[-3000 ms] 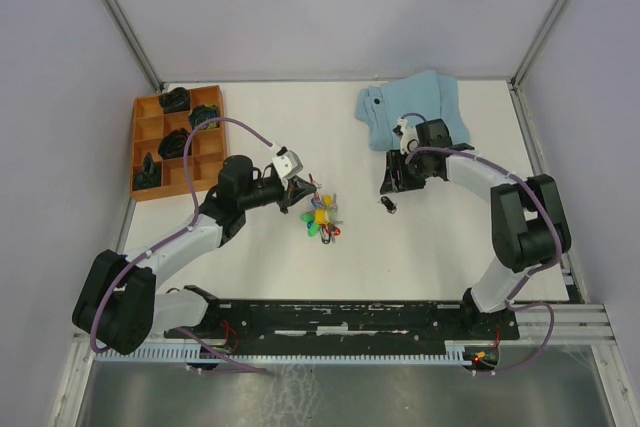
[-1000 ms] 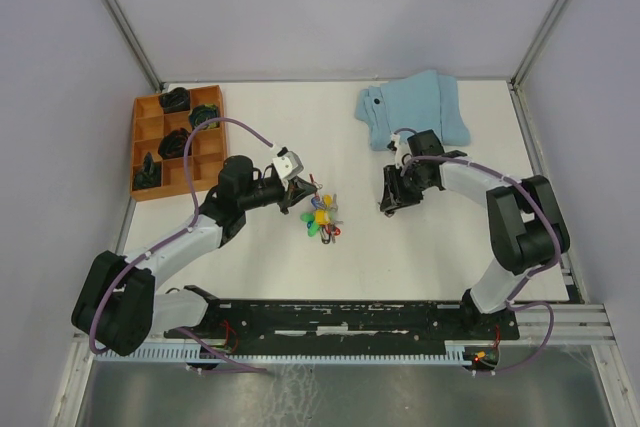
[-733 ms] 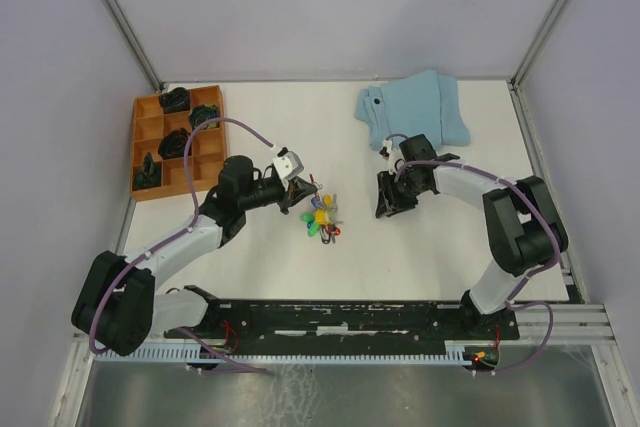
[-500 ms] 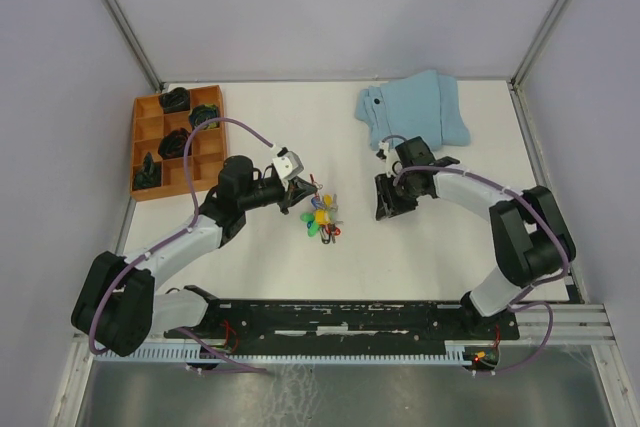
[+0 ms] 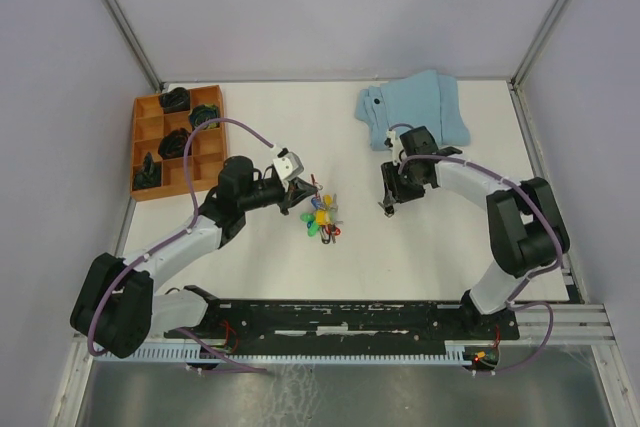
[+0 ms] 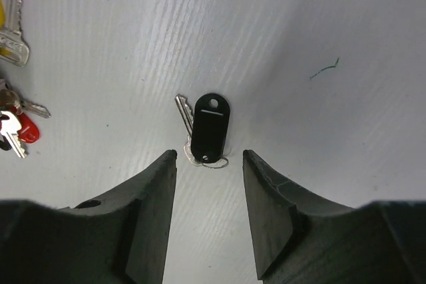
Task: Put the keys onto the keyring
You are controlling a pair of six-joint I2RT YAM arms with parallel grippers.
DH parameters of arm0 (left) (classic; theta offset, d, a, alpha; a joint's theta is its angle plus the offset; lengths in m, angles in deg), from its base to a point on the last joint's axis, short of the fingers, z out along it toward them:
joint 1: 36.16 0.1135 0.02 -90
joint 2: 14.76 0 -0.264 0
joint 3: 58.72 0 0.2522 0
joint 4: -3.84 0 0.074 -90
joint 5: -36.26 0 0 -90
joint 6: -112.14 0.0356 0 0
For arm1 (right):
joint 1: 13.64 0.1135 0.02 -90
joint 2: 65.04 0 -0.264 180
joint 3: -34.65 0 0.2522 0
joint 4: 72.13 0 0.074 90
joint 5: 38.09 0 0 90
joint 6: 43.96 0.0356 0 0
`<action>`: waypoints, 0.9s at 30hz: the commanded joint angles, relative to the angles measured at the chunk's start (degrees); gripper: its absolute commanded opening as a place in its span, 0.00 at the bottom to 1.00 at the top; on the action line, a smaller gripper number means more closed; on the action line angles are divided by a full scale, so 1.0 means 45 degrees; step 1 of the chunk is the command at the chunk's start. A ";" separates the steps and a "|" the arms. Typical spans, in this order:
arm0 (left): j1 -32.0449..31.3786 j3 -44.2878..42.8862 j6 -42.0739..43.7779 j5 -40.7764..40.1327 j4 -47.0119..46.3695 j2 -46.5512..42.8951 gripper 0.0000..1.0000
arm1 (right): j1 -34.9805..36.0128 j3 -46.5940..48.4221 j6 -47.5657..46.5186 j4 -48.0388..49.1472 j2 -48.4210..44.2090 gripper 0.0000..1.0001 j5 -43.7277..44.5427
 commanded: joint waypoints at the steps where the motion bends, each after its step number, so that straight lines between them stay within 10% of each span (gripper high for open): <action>1: -0.0091 -0.0091 0.0606 0.0014 -0.0524 -0.0376 0.03 | 0.0002 0.0605 -0.0084 0.0053 0.0787 0.52 -0.0499; 27: -0.0108 -0.0145 0.0587 0.0131 -0.0523 -0.0288 0.03 | 0.1390 -0.1086 0.1046 0.1116 -0.0089 0.39 -0.0456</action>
